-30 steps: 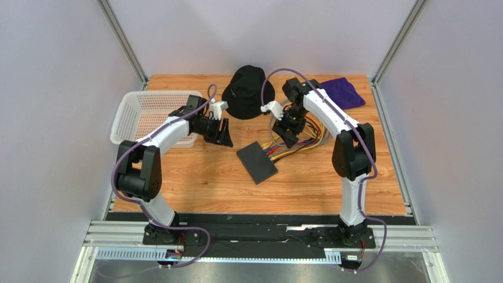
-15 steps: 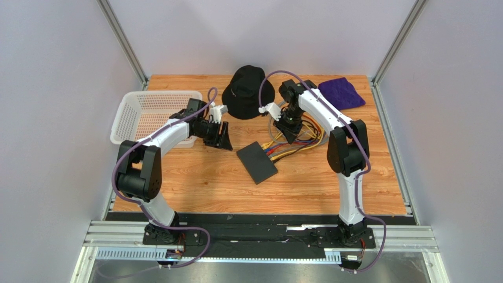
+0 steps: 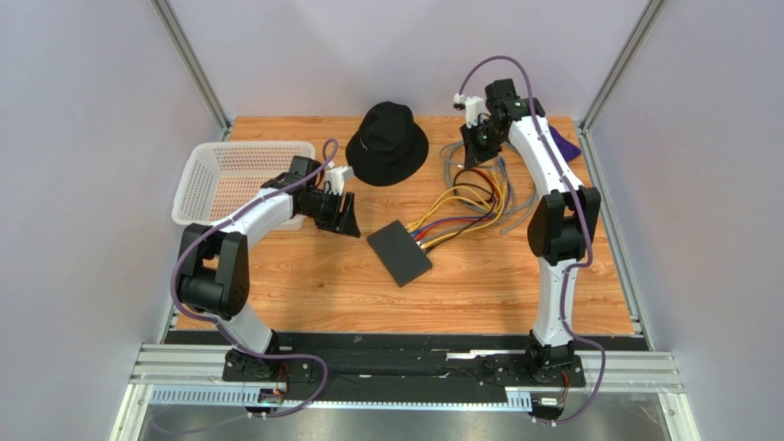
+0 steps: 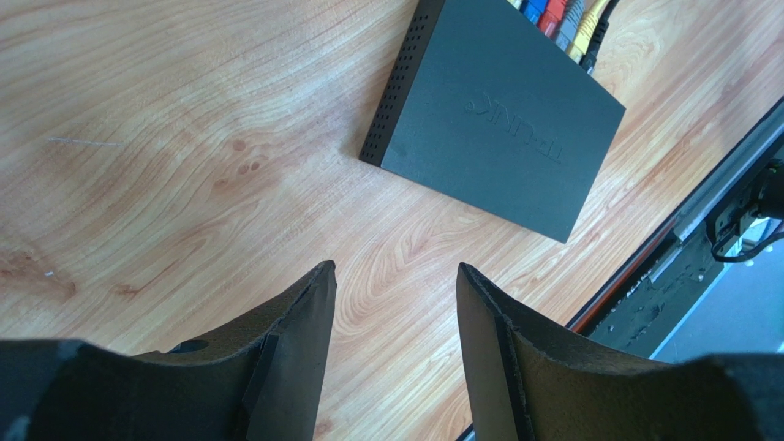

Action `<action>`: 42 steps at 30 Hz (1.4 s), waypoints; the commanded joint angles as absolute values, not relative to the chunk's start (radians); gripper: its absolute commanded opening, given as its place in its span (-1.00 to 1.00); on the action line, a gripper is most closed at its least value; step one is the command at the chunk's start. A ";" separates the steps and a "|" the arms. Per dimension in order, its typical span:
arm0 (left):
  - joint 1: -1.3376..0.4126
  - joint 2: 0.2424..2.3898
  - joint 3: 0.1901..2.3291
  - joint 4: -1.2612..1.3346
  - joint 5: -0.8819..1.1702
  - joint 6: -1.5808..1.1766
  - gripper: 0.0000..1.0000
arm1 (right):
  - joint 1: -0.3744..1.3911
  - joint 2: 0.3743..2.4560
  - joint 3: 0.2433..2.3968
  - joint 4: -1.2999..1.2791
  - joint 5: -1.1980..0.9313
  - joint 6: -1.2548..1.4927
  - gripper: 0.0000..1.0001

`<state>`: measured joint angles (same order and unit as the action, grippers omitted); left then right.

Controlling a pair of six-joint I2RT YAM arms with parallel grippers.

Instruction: Pull the plug from the switch port

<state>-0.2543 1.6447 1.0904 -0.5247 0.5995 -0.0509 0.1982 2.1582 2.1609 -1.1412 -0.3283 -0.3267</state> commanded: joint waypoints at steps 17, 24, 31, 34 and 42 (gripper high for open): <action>-0.252 1.675 1.152 -0.588 0.681 -0.034 0.17 | 0.048 2.349 2.197 -0.695 0.041 -0.037 -0.93; -0.252 1.703 1.173 -0.563 0.687 -0.046 0.17 | 0.049 2.212 2.102 -0.710 -0.072 -0.069 0.79; -0.252 1.732 1.149 -0.465 0.742 -0.096 0.18 | 0.115 1.982 1.935 -0.767 -0.296 -0.130 1.00; -0.253 1.764 1.158 -0.439 0.752 -0.115 0.18 | 0.181 1.827 1.699 -0.761 -0.359 -0.193 0.90; -0.253 1.795 1.140 -0.376 0.795 -0.172 -0.69 | 0.334 1.572 1.200 -0.727 -0.439 -0.383 -0.67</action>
<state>-0.2546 1.8008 1.1374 -0.4389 0.7326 -0.1417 0.3088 1.5883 1.3346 -0.7170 -0.3973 -0.2611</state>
